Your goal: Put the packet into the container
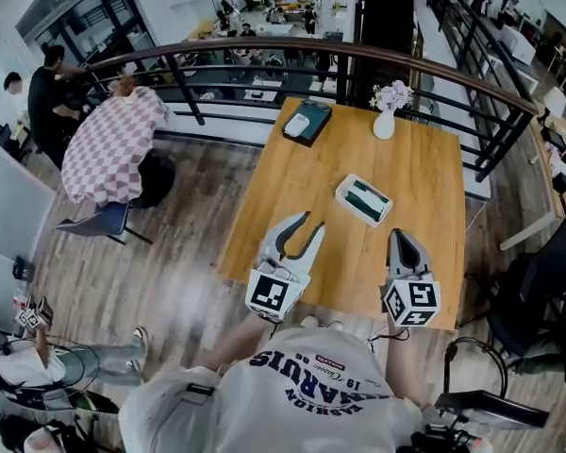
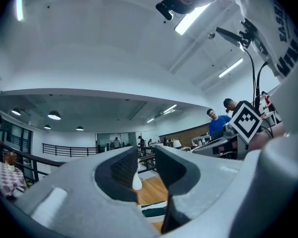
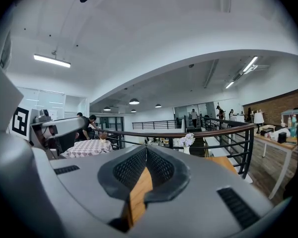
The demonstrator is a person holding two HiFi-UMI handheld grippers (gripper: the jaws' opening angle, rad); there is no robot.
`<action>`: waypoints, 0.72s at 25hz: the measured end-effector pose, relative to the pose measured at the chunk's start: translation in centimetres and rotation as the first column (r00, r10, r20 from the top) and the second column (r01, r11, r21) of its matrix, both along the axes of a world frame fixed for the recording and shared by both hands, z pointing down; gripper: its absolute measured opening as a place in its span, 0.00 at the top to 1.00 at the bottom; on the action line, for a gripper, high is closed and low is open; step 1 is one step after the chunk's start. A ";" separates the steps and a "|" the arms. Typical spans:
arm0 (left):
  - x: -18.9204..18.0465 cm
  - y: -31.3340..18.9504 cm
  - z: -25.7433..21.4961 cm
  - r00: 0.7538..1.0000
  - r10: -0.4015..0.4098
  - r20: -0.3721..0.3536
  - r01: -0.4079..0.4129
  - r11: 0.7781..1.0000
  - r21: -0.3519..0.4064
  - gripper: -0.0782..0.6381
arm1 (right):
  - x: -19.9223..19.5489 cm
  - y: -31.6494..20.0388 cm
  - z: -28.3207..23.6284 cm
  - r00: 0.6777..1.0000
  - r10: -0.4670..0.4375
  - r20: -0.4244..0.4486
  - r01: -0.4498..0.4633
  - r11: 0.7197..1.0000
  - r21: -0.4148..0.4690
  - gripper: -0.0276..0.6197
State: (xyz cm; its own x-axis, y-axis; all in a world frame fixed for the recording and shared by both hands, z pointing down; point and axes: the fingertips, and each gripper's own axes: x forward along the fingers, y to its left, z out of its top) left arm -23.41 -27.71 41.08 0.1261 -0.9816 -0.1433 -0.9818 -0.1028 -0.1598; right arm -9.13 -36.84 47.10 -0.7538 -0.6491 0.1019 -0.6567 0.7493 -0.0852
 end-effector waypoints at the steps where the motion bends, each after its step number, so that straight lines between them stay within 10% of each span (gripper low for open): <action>1: 0.2 0.2 0.0 1.000 0.005 -0.002 -0.005 1.000 0.001 0.78 | 0.1 0.1 0.1 1.000 -0.001 -0.002 0.001 1.000 -0.002 0.94; 18: -1.5 2.9 0.1 0.998 0.029 -0.051 -0.029 1.000 -0.012 0.88 | -0.3 3.1 0.5 0.998 0.054 -0.023 -0.054 0.999 -0.001 0.94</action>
State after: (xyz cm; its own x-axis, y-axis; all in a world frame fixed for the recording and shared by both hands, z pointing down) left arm -24.92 -24.81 41.16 0.1475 -0.9794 -0.1382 -0.9852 -0.1330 -0.1084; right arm -9.41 -33.70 47.64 -0.7153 -0.6884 0.1203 -0.6978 0.7128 -0.0708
